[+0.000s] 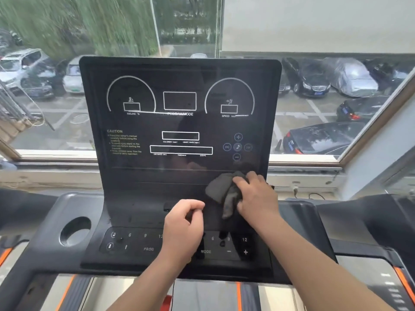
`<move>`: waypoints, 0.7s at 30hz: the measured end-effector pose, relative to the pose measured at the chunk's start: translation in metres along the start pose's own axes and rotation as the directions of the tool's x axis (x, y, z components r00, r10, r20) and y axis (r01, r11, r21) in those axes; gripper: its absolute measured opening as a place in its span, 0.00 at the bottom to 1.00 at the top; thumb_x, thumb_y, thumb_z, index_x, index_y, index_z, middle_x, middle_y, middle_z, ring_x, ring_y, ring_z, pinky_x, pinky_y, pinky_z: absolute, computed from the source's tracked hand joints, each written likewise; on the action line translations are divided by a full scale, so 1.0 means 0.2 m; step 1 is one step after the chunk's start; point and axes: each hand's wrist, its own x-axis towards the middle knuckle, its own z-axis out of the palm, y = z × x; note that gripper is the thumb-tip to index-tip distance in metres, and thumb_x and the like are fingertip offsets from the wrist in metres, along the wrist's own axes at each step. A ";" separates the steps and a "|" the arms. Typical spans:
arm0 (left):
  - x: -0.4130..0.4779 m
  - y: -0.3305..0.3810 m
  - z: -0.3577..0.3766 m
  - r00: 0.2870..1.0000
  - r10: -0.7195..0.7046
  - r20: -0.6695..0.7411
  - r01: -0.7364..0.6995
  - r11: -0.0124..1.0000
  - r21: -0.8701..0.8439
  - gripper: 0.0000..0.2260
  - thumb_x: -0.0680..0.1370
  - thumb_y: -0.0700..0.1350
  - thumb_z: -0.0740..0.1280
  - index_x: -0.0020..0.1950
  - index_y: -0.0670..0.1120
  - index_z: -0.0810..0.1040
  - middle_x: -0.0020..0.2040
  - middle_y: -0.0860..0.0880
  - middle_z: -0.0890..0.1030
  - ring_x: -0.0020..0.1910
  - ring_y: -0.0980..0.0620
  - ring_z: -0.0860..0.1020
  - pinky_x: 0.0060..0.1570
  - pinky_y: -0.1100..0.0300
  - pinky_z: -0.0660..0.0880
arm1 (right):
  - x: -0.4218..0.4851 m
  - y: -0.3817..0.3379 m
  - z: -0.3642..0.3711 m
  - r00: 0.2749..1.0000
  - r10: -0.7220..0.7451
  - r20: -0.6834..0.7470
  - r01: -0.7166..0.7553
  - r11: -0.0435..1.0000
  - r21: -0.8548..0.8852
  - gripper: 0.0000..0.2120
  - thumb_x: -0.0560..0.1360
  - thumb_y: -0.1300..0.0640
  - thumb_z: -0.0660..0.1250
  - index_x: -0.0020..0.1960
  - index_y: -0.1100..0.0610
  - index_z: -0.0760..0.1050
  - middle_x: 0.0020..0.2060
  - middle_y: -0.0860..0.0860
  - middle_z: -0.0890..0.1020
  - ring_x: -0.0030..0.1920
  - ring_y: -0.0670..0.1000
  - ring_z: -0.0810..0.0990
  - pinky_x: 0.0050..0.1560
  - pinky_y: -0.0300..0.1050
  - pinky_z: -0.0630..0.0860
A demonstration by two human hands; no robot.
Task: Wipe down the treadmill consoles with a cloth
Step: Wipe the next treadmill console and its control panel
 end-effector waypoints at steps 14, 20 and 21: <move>-0.18 -0.07 0.07 0.987 -0.006 0.160 -0.012 0.994 0.111 0.12 0.79 0.36 0.68 0.48 0.54 0.83 0.40 0.62 0.81 0.39 0.61 0.79 0.42 0.69 0.72 | -0.24 0.16 0.06 0.933 0.153 0.325 -0.196 0.975 0.106 0.28 0.71 0.53 0.65 0.71 0.42 0.73 0.63 0.49 0.74 0.67 0.55 0.73 0.62 0.50 0.76; -0.22 -0.04 0.12 0.967 0.067 0.244 -0.103 0.985 0.140 0.13 0.77 0.45 0.70 0.60 0.57 0.80 0.53 0.61 0.78 0.50 0.57 0.79 0.49 0.63 0.76 | -0.24 0.17 -0.09 0.916 0.307 0.259 -0.389 0.838 0.383 0.19 0.67 0.54 0.65 0.57 0.42 0.76 0.53 0.47 0.76 0.54 0.55 0.78 0.50 0.48 0.73; -0.21 -0.01 0.13 0.963 0.084 0.256 -0.110 0.990 0.090 0.15 0.77 0.49 0.71 0.64 0.59 0.78 0.57 0.63 0.77 0.52 0.57 0.79 0.50 0.64 0.76 | -0.23 0.16 -0.14 0.923 0.318 0.218 -0.384 0.798 0.464 0.17 0.65 0.54 0.65 0.53 0.42 0.76 0.51 0.47 0.77 0.52 0.54 0.78 0.49 0.48 0.73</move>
